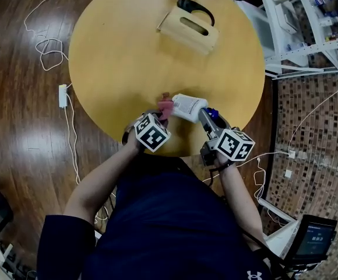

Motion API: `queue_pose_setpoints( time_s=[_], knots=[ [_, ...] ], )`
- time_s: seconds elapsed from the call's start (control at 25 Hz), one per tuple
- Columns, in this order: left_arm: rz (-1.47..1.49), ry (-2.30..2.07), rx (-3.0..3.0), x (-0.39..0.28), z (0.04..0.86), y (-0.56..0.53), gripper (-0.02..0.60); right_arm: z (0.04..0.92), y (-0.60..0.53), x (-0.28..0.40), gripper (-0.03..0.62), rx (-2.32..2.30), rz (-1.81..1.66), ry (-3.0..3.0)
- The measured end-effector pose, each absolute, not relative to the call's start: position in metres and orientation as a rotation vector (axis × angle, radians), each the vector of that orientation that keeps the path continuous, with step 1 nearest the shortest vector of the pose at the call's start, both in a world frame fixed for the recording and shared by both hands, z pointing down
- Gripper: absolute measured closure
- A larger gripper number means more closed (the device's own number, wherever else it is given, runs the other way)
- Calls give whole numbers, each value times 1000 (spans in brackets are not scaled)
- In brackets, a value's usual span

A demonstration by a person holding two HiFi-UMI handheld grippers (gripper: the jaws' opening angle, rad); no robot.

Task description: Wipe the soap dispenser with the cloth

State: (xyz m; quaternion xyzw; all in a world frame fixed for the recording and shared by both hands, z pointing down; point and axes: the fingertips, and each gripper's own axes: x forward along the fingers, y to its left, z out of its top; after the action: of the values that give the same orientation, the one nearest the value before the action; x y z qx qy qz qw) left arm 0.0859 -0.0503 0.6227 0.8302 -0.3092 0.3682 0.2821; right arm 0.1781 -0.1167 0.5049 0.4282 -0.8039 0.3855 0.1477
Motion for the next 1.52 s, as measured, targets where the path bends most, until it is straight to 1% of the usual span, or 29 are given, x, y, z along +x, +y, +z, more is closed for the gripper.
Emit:
queue_pose_setpoints(
  time_s=[0.16, 0.28, 0.4, 0.56, 0.64, 0.72, 0.8, 1.0, 1.08, 1.24, 1.28, 1.36, 1.44, 1.52],
  knots=[
    [778, -815, 2419, 127, 546, -53, 492, 505, -118, 179, 447, 1276, 1171, -2264],
    [778, -809, 2564, 145, 519, -53, 491, 505, -122, 179, 448, 1310, 1236, -2236],
    [805, -805, 2594, 137, 532, -55, 491, 503, -123, 178, 447, 1329, 1284, -2220],
    [974, -831, 2386, 99, 605, -54, 491, 502, -122, 179, 447, 1356, 1302, -2192],
    [989, -838, 2254, 79, 633, -52, 491, 501, -122, 178, 447, 1363, 1296, -2177],
    [938, -843, 2196, 71, 635, -53, 491, 500, -123, 176, 447, 1371, 1287, -2163],
    [881, -864, 2203, 71, 618, -56, 491, 499, -123, 173, 447, 1365, 1256, -2156],
    [606, -815, 2330, 104, 541, -57, 492, 493, -116, 147, 447, 1256, 958, -2147],
    [614, -796, 2329, 108, 545, -55, 491, 492, -115, 136, 447, 1228, 847, -2131],
    [694, -834, 2206, 84, 580, -55, 491, 492, -114, 118, 442, 1142, 773, -2136],
    [708, -838, 2201, 79, 583, -56, 491, 492, -114, 115, 434, 1100, 747, -2147],
    [738, -834, 2214, 74, 586, -56, 491, 492, -116, 111, 344, 993, 632, -2161],
    [755, -828, 2230, 72, 586, -57, 491, 491, -117, 108, 319, 845, 423, -2151],
    [758, -826, 2244, 70, 584, -58, 491, 487, -114, 100, 318, 666, 199, -2120]
  ],
)
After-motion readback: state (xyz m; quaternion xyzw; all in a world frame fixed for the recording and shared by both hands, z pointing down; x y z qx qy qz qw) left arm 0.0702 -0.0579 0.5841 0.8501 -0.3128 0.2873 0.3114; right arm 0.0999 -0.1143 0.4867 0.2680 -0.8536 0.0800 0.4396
